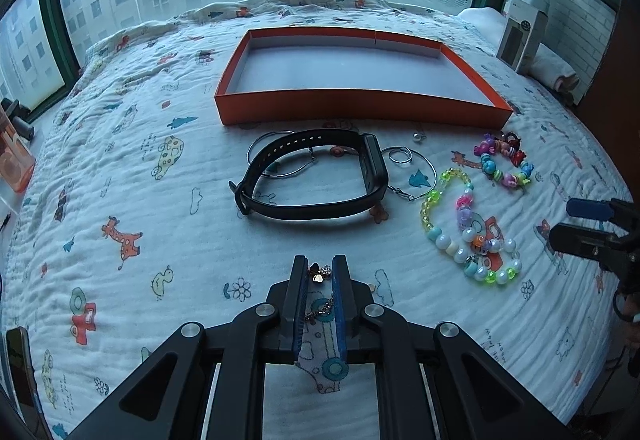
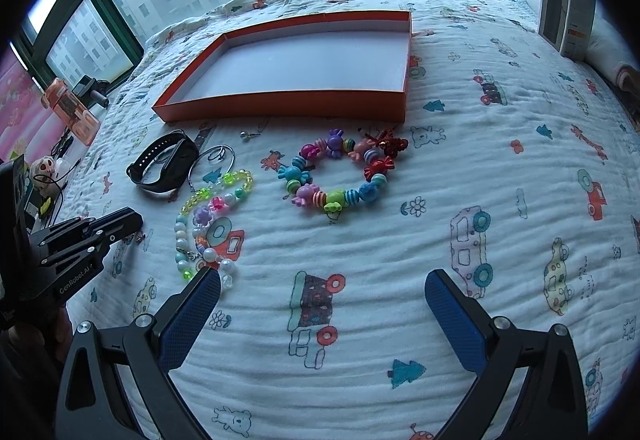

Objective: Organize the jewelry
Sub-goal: 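Close the left tool on the gold chain bracelet and lift it, then grasp the colorful candy-bead bracelet with the right tool while the left tool holds the chain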

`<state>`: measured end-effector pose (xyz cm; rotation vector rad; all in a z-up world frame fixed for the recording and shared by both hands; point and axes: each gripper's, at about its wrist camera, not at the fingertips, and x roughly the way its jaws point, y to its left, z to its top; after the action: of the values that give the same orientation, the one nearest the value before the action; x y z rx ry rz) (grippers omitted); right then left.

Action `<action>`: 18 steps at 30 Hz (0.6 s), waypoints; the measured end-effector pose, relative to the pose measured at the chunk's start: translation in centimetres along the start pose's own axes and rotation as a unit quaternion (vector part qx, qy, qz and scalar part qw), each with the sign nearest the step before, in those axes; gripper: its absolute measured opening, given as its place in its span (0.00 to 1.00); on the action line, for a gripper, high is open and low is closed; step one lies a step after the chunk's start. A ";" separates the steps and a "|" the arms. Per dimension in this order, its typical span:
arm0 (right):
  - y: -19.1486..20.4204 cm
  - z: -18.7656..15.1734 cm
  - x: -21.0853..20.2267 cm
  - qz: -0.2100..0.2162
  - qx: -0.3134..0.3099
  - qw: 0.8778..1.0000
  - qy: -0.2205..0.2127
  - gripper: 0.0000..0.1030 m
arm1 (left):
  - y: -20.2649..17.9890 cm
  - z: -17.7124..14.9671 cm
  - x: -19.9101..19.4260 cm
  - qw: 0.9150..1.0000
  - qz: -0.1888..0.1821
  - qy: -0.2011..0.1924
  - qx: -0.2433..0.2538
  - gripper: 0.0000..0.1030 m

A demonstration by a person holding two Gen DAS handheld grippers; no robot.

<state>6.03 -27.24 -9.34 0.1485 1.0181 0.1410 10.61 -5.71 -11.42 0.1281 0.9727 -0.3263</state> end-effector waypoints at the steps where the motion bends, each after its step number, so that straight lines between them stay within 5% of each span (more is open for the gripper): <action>1: 0.0 0.0 0.0 0.000 0.000 1.000 0.000 1.00 | -0.1 0.0 0.0 1.000 0.001 -0.001 0.003 0.13; 18: -0.6 0.8 -0.3 0.003 -0.003 1.000 -0.010 0.98 | 0.8 0.4 -2.3 0.999 -0.020 -0.034 -0.024 0.11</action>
<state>6.60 -27.95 -8.78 0.1471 0.9978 0.1479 9.97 -4.56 -9.29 0.0544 0.9153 -0.3416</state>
